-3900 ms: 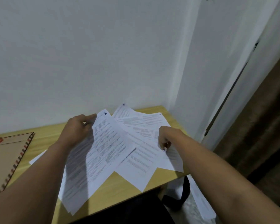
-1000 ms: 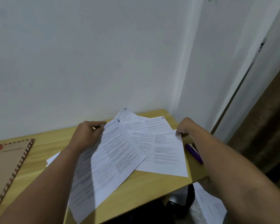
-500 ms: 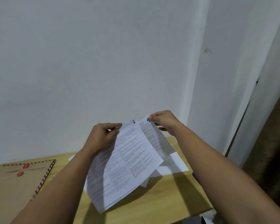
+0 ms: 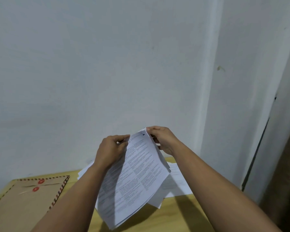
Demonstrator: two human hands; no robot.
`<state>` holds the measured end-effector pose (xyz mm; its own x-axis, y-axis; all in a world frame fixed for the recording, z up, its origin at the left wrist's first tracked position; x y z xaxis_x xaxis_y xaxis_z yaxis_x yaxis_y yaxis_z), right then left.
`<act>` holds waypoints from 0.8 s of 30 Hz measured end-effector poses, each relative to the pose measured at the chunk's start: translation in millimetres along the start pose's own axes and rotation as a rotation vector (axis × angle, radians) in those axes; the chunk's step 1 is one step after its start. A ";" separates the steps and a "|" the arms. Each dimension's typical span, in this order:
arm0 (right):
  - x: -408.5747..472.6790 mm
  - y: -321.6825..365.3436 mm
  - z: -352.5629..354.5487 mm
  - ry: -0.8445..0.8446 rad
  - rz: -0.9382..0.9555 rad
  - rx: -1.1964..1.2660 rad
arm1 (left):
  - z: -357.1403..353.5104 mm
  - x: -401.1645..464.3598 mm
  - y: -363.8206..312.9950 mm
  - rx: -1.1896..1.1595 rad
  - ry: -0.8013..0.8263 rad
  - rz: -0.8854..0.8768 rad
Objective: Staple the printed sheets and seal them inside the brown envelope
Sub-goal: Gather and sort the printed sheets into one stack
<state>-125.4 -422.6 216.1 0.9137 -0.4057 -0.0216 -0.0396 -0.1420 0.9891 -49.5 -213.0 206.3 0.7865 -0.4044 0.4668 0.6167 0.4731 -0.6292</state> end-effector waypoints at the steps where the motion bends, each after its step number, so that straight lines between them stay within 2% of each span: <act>1: -0.8 -0.3 -2.5 -0.002 0.017 0.006 | 0.2 -0.2 1.8 -0.008 -0.010 0.017; 7: -13.7 3.7 -17.4 0.058 0.172 -0.044 | 3.1 -3.0 2.2 0.006 -0.057 0.063; 12: -17.7 2.0 -26.7 0.152 0.218 -0.057 | 4.7 -6.3 3.5 0.024 -0.098 0.082; 18: -14.7 3.6 -25.3 0.054 0.315 -0.115 | 2.5 -7.1 9.0 0.002 -0.077 0.081; 24: -18.6 15.4 -26.4 0.044 0.340 -0.101 | 7.5 -6.5 6.6 0.089 -0.128 -0.035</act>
<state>-132.3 -393.4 235.6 0.8719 -0.3747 0.3151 -0.3061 0.0851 0.9482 -50.3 -201.3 203.8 0.7586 -0.3216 0.5667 0.6402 0.5298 -0.5563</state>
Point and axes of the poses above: each hand's wrist, its own x-axis towards the middle knuckle, its own z-axis out of the back of the hand, y = z × x, the point moved 5 cm from there along x, towards the middle knuckle, and after that the axes turned 11 degrees about x, right-handed, at the moved point
